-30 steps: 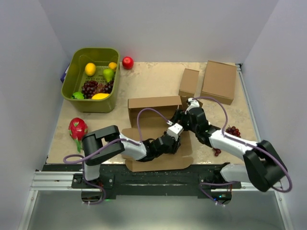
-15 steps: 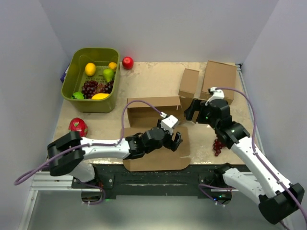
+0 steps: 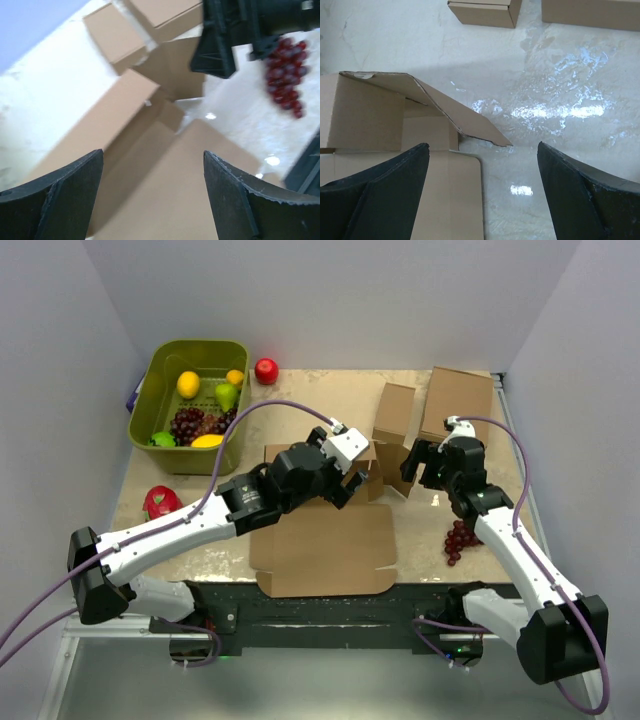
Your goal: Fold the paper box
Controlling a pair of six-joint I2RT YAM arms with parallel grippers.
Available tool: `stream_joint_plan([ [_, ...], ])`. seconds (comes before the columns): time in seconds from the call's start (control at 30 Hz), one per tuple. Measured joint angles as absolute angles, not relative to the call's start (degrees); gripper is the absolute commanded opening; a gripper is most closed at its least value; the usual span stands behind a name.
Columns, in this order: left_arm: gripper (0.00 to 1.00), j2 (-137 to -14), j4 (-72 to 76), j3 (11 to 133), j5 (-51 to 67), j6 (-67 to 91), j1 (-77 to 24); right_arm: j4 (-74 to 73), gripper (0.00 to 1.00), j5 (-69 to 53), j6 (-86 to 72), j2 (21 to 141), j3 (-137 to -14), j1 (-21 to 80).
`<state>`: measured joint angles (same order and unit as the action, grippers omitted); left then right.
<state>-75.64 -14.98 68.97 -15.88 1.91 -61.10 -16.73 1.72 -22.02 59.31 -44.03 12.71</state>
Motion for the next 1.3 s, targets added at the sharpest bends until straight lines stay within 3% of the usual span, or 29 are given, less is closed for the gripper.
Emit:
stream_joint_plan([
  [0.33,0.88,-84.47,-21.58,72.93,-16.43,-18.06,-57.21,-6.17,0.89,0.23,-21.50,62.89,-40.80,12.71],
  [0.73,0.86,-87.53,-18.81,72.05,-21.82,-28.38,-54.39,-2.92,0.83,0.27,-21.10,64.34,-39.81,12.71],
  [1.07,0.83,-87.55,-14.22,64.62,-23.66,-30.89,-54.39,-1.72,0.60,0.30,-19.86,65.30,-39.55,12.71],
  [1.23,0.72,-88.05,-10.83,63.46,-25.04,-31.33,-54.37,-1.63,0.51,-0.82,-19.55,65.30,-39.16,12.73],
  [1.3,0.63,-88.82,-8.95,63.09,-26.46,-32.21,-54.33,-1.65,0.45,-1.23,-19.40,65.30,-39.07,12.73],
])
